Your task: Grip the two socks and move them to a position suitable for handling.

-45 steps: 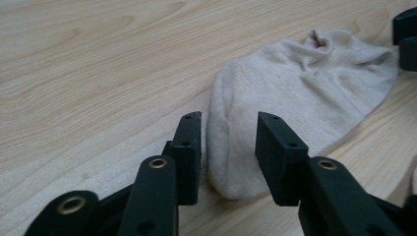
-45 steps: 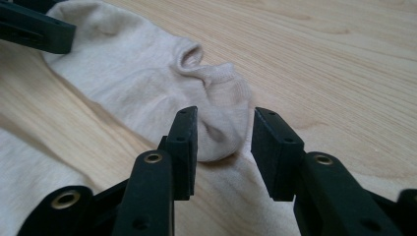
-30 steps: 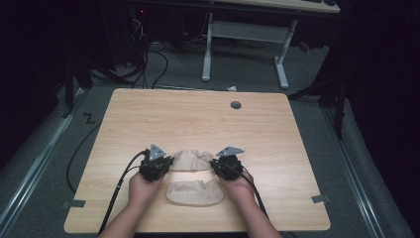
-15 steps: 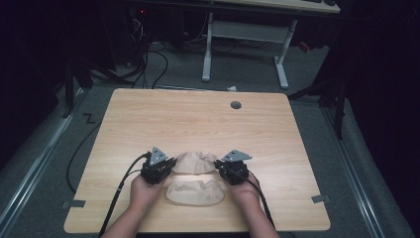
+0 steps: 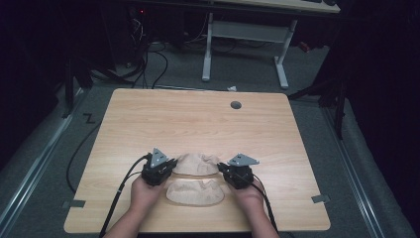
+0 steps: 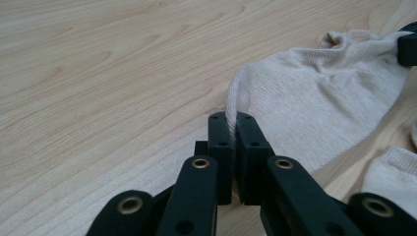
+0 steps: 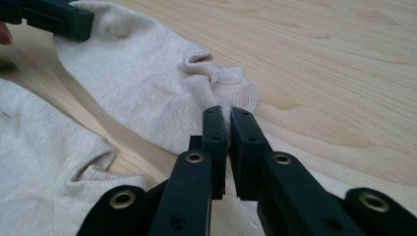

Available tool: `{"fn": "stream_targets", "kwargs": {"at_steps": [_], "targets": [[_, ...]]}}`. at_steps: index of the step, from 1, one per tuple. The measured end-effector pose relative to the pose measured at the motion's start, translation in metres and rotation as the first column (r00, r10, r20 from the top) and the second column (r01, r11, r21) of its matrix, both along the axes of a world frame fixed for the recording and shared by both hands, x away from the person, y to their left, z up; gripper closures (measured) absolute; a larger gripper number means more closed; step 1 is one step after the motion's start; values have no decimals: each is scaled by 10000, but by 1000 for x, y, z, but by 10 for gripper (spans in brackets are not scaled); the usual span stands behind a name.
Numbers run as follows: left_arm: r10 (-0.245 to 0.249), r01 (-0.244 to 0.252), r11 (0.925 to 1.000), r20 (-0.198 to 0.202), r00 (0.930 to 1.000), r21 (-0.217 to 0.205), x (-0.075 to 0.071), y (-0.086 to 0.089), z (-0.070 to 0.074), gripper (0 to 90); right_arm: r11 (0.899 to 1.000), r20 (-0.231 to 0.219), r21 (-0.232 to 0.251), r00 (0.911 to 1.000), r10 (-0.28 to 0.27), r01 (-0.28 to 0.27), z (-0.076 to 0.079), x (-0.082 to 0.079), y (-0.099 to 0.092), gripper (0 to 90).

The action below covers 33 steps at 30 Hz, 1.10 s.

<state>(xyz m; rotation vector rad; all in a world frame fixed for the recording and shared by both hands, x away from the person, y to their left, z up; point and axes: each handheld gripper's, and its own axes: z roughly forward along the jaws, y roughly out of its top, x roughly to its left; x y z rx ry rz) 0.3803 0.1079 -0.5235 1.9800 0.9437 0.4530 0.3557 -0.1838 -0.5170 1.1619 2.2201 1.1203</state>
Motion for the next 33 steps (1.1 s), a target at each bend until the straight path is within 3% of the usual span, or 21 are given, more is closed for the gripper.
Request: {"fn": "stream_targets", "kwargs": {"at_steps": [16, 26, 33], "targets": [[-166, 190, 9986, 475, 9987, -498, -18, 5, 23, 870, 10000, 453, 68, 9989, 70, -73, 11, -14, 1, 862], [-386, 414, 9953, 332, 9987, -873, -41, 16, 28, 870, 9990, 676, -13, 9968, 437, -438, 20, -33, 3, 862], [-710, 727, 9943, 241, 9972, -778, -57, 16, 27, 870, 9976, 713, 46, 9951, 691, -696, 23, -52, 3, 862]]}}
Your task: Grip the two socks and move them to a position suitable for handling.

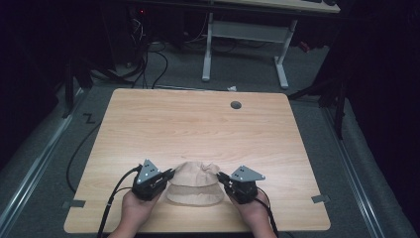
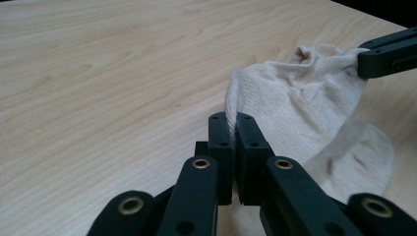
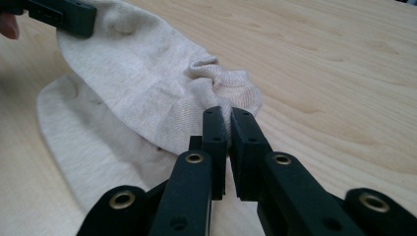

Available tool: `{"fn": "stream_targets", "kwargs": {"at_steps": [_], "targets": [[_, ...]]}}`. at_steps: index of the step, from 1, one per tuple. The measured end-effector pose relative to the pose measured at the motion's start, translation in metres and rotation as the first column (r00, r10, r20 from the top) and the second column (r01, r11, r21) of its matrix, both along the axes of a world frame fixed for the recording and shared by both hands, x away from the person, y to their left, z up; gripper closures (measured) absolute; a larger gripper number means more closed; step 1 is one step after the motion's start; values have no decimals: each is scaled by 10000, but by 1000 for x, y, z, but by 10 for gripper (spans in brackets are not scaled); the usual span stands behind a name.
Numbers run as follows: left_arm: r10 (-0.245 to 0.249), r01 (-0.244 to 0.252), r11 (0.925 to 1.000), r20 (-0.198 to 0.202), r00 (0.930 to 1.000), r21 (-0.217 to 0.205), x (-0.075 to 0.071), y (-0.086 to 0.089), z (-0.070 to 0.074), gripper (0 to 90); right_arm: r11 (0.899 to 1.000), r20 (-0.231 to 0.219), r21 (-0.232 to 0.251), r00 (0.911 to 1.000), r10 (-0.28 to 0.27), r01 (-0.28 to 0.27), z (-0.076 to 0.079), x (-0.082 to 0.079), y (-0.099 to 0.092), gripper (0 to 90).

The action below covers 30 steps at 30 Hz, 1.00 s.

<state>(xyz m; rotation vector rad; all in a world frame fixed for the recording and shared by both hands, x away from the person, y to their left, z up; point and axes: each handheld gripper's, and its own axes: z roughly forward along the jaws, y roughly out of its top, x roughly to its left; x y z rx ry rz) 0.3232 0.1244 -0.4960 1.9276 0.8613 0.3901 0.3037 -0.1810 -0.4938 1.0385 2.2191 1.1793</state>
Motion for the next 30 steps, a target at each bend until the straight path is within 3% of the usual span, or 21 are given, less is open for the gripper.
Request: {"fn": "stream_targets", "kwargs": {"at_steps": [5, 7, 12, 22, 25, 30], "targets": [[-222, 223, 9997, -66, 9997, 110, -18, 2, -4, 870, 9998, -48, -129, 9999, 117, -117, -2, -20, -6, 862], [-229, 232, 9997, -276, 9994, 126, -20, 2, -7, 870, 9997, -106, -150, 9998, 174, -175, -4, -23, -6, 862], [-267, 272, 9995, -308, 9992, 151, -26, 3, -9, 870, 9991, -132, -284, 9994, 313, -317, -7, -30, -3, 862], [-267, 317, 9972, -735, 9969, 676, -32, 0, -19, 868, 9982, -217, -504, 9992, 327, -337, -15, -36, -5, 861], [-153, 211, 9980, -963, 9952, 593, -32, -2, -23, 867, 9973, -317, -626, 9989, 353, -373, -18, -35, -4, 861], [-165, 230, 9973, -924, 9956, 700, -31, -1, -24, 866, 9971, -436, -647, 9983, 383, -411, -22, -33, -4, 861]]}}
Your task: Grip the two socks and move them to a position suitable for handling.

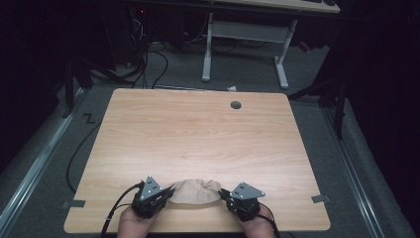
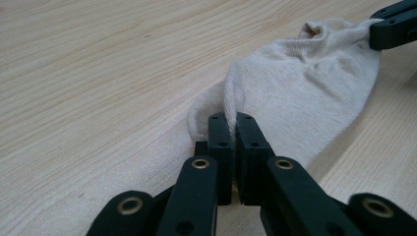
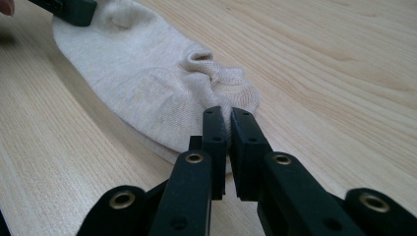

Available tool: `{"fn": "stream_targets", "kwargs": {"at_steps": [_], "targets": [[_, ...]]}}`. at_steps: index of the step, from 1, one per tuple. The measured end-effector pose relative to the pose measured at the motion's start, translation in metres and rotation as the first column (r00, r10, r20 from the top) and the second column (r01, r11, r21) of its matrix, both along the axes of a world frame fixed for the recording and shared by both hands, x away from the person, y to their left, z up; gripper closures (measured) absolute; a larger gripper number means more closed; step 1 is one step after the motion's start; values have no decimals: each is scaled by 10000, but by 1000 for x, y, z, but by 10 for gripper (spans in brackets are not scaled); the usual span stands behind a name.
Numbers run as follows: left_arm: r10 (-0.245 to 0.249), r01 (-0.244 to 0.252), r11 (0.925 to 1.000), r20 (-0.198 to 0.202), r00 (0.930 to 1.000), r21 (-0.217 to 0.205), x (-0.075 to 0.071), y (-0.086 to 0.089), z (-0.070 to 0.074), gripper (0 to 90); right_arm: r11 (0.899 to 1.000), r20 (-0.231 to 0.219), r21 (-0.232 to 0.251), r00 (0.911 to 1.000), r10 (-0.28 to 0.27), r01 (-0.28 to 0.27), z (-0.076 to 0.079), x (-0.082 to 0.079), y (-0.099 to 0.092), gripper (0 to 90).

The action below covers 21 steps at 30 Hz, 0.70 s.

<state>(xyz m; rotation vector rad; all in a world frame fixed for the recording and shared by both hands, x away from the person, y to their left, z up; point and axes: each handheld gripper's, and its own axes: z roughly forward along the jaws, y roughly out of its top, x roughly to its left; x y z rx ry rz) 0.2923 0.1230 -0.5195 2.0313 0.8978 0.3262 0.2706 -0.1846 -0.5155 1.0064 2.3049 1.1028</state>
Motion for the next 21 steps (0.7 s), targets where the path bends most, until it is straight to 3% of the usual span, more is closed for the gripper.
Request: {"fn": "stream_targets", "kwargs": {"at_steps": [4, 5, 15, 21], "targets": [[67, -67, 10000, -95, 9999, 2, 4, 0, 0, 866, 10000, -60, -33, 10000, 36, -36, -2, 0, 0, 861], [-61, 58, 9994, 92, 9999, 336, 7, 0, 0, 866, 10000, -104, -87, 9999, 27, -28, -3, 0, 1, 861], [-115, 107, 9995, 265, 9996, 284, 9, -2, 5, 866, 10000, -19, 39, 10000, 75, -75, -2, -3, -1, 860], [28, -28, 9981, 8, 10000, 614, 13, -3, -6, 861, 9997, -290, -160, 9994, 191, -195, -10, -1, 1, 859]]}}
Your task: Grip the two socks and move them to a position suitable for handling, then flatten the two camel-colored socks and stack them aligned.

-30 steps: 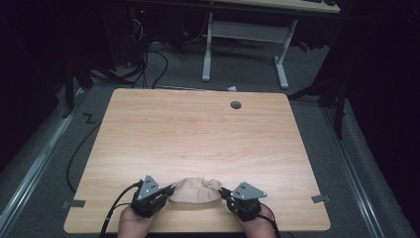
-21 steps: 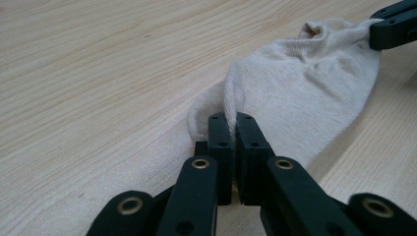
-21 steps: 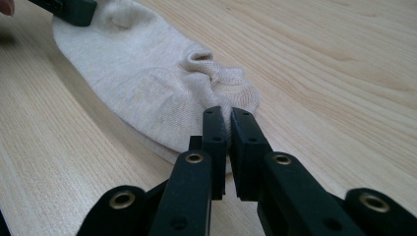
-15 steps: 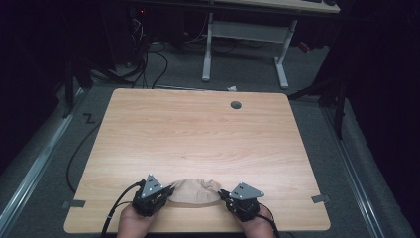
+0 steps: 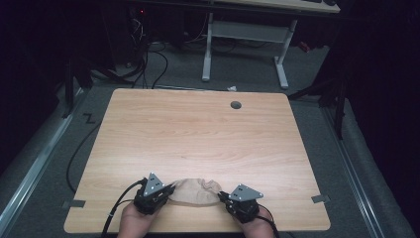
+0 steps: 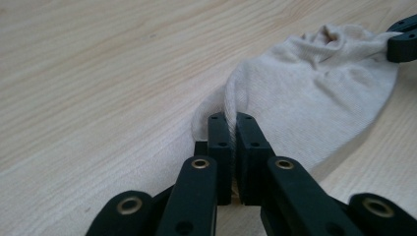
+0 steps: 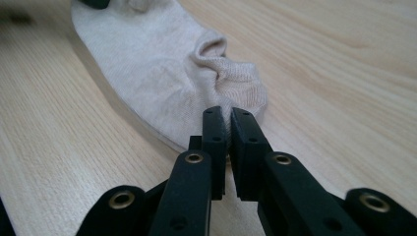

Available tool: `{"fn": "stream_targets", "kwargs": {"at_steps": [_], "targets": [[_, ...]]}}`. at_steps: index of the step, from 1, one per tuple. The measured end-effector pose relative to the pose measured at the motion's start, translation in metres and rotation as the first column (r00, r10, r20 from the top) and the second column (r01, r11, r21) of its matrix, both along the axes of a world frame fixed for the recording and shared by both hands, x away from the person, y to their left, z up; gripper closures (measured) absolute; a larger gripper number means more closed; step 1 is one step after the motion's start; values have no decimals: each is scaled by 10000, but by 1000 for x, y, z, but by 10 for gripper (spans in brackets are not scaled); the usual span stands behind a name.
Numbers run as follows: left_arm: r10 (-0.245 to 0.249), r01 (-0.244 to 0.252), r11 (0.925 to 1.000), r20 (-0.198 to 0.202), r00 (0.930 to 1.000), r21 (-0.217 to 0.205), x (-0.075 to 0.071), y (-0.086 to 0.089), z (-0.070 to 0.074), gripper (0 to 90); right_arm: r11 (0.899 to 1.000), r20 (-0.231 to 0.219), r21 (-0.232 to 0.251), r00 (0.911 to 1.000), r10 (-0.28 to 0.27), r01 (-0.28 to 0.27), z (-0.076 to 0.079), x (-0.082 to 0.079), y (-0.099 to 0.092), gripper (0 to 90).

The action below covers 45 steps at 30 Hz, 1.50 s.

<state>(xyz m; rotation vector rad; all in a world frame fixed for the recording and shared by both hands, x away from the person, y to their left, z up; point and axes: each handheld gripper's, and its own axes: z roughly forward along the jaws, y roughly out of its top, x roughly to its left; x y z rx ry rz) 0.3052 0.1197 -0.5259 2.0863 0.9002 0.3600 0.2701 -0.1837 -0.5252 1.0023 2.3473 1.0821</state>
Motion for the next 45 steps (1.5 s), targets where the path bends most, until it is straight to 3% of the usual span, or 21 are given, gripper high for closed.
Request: {"fn": "stream_targets", "kwargs": {"at_steps": [8, 14, 23, 28, 32, 37, 42, 45], "targets": [[181, -180, 9998, -184, 9997, 71, 5, 1, -6, 817, 9999, -191, -153, 9998, 69, -72, -5, 3, 2, 858], [374, -374, 9985, 19, 9993, 402, 12, -2, -6, 778, 9999, -282, -136, 9996, -33, 29, -5, 8, 3, 856], [526, -530, 9957, 69, 9986, 757, 30, -13, -3, 732, 9980, -243, -373, 9983, -526, 516, -4, 32, 3, 827], [443, -445, 9990, 352, 9984, 44, 21, -9, 3, 606, 9970, 209, 387, 9974, -685, 677, 3, 27, -6, 754], [543, -524, 9983, 838, 9950, -246, 13, 6, 10, 554, 9903, 795, 872, 9901, -1154, 1084, 6, 23, -16, 674], [1202, -1150, 9922, 1238, 9850, -479, 15, 40, 11, 514, 9753, 1612, 1180, 9655, -2044, 1868, 5, 18, -30, 551], [2080, -1976, 9735, 863, 9743, -1152, 20, 76, 7, 518, 9667, 1727, 1157, 9538, -2460, 2284, 4, 18, -36, 544], [2169, -2052, 9708, 886, 9722, -1244, 20, 81, 8, 512, 9636, 1678, 1094, 9509, -2599, 2440, 1, 18, -35, 542]]}}
